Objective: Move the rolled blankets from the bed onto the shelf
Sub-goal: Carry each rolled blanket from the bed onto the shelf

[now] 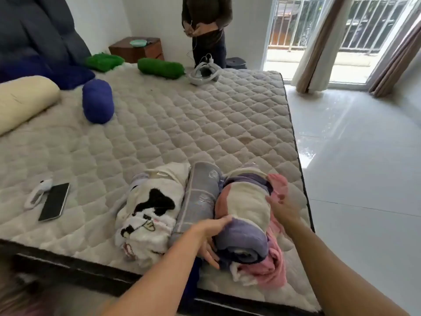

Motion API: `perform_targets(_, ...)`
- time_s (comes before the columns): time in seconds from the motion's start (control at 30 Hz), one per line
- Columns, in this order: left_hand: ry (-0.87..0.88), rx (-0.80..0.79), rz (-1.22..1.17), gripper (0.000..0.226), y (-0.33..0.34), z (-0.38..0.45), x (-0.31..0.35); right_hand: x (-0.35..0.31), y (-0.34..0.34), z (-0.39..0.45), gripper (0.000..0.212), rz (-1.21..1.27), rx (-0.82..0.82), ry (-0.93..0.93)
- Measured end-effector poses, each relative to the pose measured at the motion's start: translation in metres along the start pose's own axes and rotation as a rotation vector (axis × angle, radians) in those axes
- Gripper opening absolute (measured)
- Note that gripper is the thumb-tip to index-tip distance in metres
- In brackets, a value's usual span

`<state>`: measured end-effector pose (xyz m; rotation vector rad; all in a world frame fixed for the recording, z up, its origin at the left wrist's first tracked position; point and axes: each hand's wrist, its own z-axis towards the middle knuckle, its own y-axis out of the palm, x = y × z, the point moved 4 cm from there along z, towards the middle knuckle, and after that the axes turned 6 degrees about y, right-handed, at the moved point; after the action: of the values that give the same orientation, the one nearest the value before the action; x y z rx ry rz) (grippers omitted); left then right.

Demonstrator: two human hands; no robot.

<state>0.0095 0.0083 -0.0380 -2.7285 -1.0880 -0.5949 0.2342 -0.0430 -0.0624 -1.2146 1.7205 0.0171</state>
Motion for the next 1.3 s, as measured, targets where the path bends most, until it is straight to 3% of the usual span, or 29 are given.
perform_targets(0.13,-0.023,0.045,-0.190,0.081,0.012,0.014,0.007,-0.036,-0.001,0.044,0.062,-0.005,-0.007,-0.098)
perform_targets(0.23,0.006,0.087,-0.316,0.070,0.011,0.023,0.005,-0.051,0.008,0.066,0.063,-0.001,-0.154,-0.032)
perform_targets(0.33,0.020,0.095,-0.355,0.045,0.012,0.020,0.003,-0.052,0.018,0.073,0.068,-0.039,-0.232,0.011)
perform_targets(0.43,0.045,0.124,-0.417,0.026,0.019,0.009,0.003,-0.051,0.018,0.065,0.054,0.031,-0.200,0.019)
perform_targets(0.6,0.136,0.188,-0.549,0.023,0.014,-0.024,-0.007,-0.054,0.002,0.029,0.049,0.242,-0.116,-0.011)
perform_targets(0.77,0.411,0.382,-0.767,0.038,-0.034,-0.092,-0.038,-0.076,0.008,-0.052,0.051,0.345,-0.177,-0.089)
perform_targets(0.83,0.505,0.513,-0.836,0.059,-0.058,-0.125,-0.065,-0.091,0.025,-0.095,0.039,0.347,-0.265,-0.164)
perform_targets(0.9,0.569,0.638,-0.920,0.084,-0.079,-0.158,-0.106,-0.105,0.048,-0.144,0.039,0.299,-0.343,-0.260)
perform_targets(0.93,0.596,0.701,-0.971,0.086,-0.087,-0.175,-0.129,-0.109,0.061,-0.171,0.041,0.257,-0.381,-0.309)
perform_targets(1.1,0.677,1.085,-1.173,0.070,-0.118,-0.262,-0.275,-0.094,0.143,-0.317,0.030,-0.050,-0.584,-0.561)
perform_targets(1.2,0.639,1.288,-1.234,0.060,-0.121,-0.311,-0.375,-0.063,0.200,-0.402,0.027,-0.178,-0.711,-0.653)
perform_targets(1.3,0.553,1.511,-1.312,0.051,-0.116,-0.365,-0.481,-0.025,0.256,-0.484,0.056,-0.267,-0.867,-0.726)
